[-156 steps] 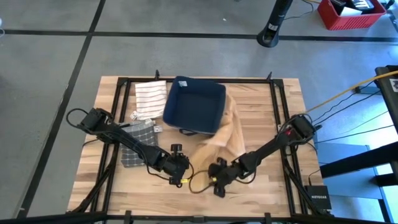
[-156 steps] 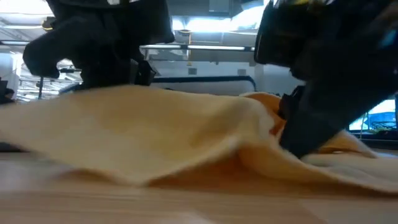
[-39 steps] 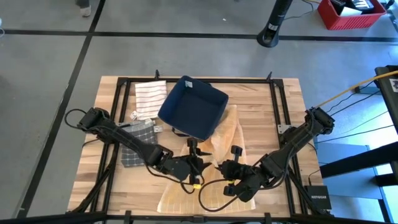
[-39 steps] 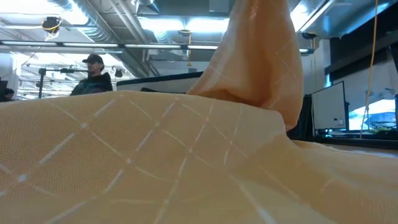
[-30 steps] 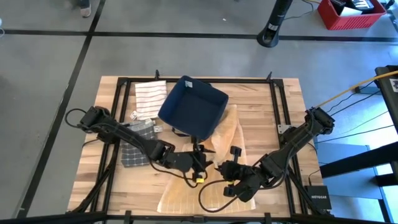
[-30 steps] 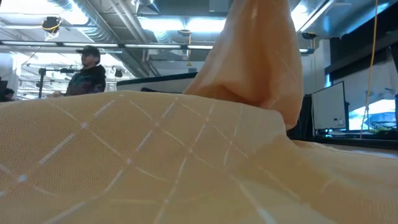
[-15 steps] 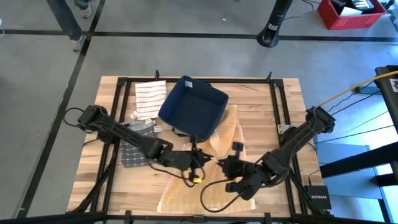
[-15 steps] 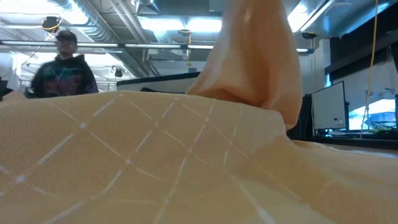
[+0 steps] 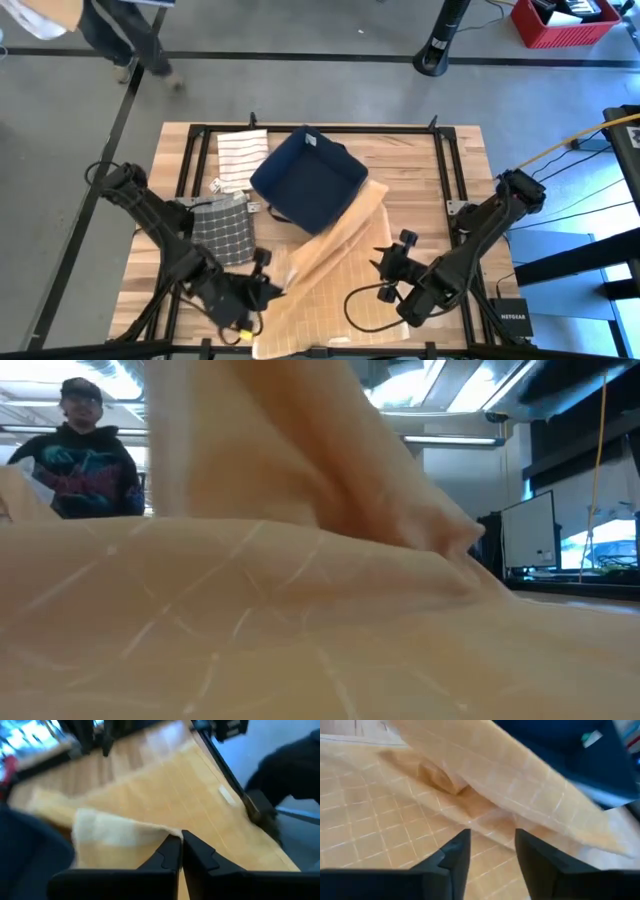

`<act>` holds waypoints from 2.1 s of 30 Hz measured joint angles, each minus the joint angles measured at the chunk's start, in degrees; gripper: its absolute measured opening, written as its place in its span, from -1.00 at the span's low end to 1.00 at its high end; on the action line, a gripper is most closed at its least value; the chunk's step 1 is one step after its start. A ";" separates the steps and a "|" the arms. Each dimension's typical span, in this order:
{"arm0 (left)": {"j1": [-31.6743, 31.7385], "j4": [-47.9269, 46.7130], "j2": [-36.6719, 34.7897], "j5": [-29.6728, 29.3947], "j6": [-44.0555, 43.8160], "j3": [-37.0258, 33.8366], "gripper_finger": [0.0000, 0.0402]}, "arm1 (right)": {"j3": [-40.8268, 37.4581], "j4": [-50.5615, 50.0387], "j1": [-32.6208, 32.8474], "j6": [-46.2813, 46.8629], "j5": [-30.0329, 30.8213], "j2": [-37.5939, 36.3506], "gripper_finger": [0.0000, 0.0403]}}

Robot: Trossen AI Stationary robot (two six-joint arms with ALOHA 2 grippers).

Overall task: Fold towel
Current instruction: Fold the orange towel

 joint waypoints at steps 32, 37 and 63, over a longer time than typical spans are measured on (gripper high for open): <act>-0.96 17.26 0.16 11.04 -22.61 -24.76 -0.99 | -14.08 28.43 -22.43 -15.60 -24.22 2.16 -0.07; -1.02 17.18 0.16 10.60 -22.61 -24.76 -0.98 | -14.06 28.24 -13.45 -8.38 -26.34 4.94 -0.07; -0.43 17.26 0.11 9.78 -22.61 -24.76 -0.97 | -11.64 16.89 -28.08 -10.67 -16.27 7.16 -0.07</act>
